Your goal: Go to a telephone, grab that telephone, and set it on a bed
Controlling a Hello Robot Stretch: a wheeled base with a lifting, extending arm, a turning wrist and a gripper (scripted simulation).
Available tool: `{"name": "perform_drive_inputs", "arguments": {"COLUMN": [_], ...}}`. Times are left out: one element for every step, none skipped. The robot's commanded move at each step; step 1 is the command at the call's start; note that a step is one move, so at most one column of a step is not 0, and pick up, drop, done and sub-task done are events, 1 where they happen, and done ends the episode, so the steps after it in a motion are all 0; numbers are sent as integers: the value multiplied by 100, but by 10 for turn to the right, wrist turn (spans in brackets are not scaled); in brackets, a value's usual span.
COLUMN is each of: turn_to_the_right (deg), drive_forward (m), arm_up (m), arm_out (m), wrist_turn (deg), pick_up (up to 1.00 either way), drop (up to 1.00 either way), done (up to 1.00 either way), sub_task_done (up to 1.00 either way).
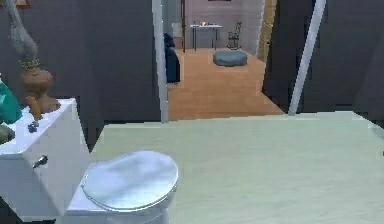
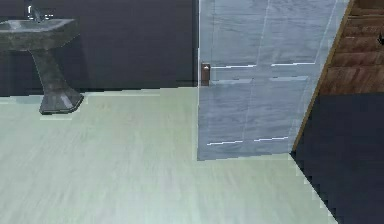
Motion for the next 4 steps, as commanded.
{"name": "perform_drive_inputs", "arguments": {"turn_to_the_right": [360, 0, -360, 0], "drive_forward": [0, 60, 0, 100], "arm_up": [0, 0, 0, 0], "arm_out": [0, 0, 0, 0], "wrist_turn": [0, 0, 0, 0], "pick_up": [0, 0, 0, 0], "drop": [0, 0, 0, 0], "done": [0, 0, 0, 0], "sub_task_done": [0, 0, 0, 0]}}
